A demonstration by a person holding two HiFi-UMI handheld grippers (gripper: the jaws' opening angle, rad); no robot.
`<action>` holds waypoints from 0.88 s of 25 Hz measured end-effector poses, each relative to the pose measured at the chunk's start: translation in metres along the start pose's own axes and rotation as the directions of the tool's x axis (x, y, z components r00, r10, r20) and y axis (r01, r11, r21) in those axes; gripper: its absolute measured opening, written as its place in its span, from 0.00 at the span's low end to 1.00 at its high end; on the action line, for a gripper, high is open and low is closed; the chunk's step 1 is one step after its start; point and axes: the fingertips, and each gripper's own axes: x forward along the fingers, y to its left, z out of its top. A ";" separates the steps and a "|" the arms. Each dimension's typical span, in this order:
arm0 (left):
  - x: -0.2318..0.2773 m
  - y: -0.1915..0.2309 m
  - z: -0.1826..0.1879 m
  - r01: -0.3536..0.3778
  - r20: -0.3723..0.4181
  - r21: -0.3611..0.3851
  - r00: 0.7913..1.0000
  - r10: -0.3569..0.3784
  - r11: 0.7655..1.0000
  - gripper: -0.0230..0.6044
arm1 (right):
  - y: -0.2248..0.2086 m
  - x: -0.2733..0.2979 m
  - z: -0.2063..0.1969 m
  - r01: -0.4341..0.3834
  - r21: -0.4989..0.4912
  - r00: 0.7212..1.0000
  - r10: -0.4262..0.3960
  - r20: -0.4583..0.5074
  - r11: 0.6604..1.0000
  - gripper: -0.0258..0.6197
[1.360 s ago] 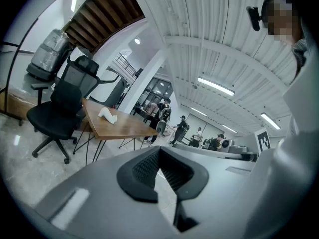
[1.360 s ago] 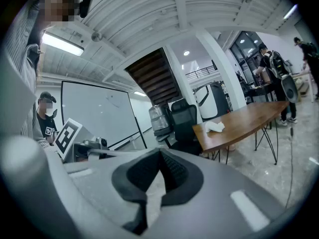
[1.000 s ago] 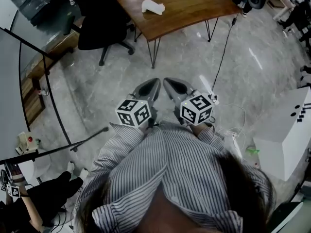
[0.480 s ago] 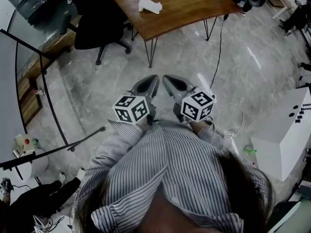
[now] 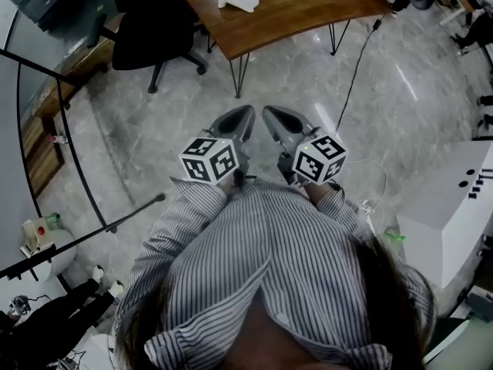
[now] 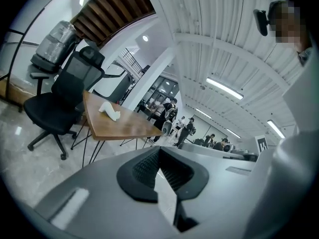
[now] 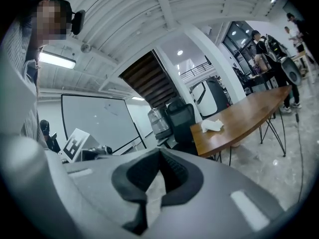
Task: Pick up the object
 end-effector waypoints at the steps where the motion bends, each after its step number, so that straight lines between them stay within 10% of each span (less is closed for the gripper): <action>1: 0.008 0.007 0.003 0.004 -0.006 0.004 1.000 -0.004 1.000 0.04 | -0.007 0.008 0.001 0.005 0.002 1.000 -0.005 0.001 1.000 0.04; 22: 0.191 0.211 0.187 0.047 -0.074 0.004 0.996 -0.047 0.999 0.04 | -0.169 0.263 0.135 0.099 0.005 0.993 -0.100 0.066 0.995 0.04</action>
